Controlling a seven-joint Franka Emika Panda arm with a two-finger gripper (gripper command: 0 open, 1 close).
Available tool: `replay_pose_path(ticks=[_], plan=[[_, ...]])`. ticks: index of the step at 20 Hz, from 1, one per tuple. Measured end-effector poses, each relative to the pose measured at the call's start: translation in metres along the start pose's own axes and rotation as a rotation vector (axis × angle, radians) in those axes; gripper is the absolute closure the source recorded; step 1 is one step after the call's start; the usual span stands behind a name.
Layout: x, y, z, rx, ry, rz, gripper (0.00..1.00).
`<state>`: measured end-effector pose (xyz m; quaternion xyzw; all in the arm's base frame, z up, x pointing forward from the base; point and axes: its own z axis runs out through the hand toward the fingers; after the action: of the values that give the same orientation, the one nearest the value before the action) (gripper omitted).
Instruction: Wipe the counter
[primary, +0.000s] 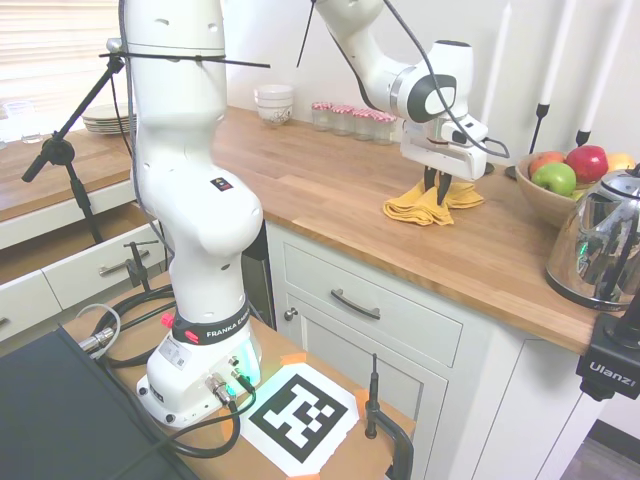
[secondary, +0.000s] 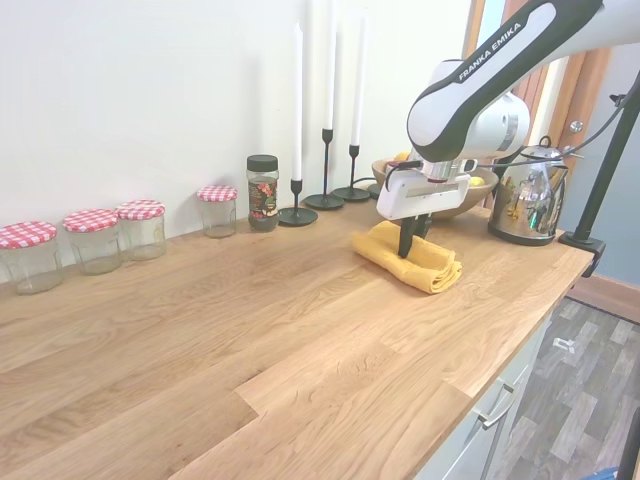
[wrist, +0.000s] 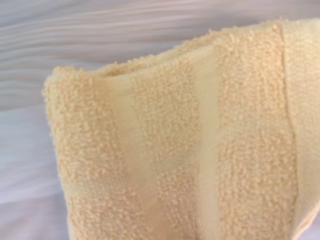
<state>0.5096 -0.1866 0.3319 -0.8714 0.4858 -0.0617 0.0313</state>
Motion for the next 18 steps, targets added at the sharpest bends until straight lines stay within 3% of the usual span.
replay_pose_path(ticks=[4, 5, 18], plan=[[0.021, 0.022, 0.001, 0.011, -0.003, 0.033, 1.0], [0.024, 0.026, 0.001, 0.012, -0.005, 0.044, 0.0], [0.032, 0.036, -0.003, 0.006, -0.008, 0.064, 0.0]])
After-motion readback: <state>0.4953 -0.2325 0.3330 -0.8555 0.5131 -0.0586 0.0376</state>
